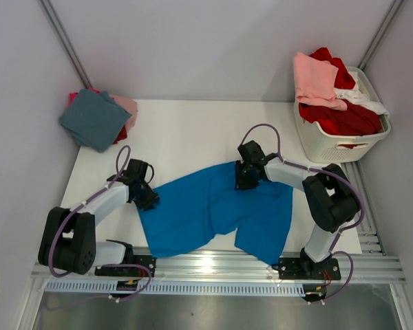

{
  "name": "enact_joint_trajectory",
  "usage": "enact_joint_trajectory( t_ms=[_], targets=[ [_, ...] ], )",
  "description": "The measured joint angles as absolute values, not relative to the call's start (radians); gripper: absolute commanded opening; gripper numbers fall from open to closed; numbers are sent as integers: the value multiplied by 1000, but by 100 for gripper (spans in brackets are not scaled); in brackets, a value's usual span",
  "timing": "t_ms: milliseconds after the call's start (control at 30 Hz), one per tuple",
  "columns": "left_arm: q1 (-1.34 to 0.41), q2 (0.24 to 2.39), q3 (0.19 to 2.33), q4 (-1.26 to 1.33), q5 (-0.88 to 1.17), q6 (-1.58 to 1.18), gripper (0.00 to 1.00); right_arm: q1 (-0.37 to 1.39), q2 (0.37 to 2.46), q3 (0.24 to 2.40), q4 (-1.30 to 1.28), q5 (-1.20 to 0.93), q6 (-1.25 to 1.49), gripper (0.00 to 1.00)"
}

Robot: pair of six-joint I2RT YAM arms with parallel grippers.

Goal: Fold and stack the t-shirts
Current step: Fold the flattened tshirt in 1/3 of the way

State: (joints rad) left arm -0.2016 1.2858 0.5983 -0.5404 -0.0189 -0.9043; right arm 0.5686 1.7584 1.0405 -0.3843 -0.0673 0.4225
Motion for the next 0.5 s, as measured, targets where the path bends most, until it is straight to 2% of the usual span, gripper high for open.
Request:
enact_joint_trajectory(
  t_ms=[233, 500],
  targets=[
    [-205, 1395, 703, -633, -57, -881, 34, 547, 1808, 1088, -356, -110, 441, 34],
    [-142, 1629, 941, -745, -107, -796, 32, 493, 1835, 1123, -357, -160, 445, 34]
  ],
)
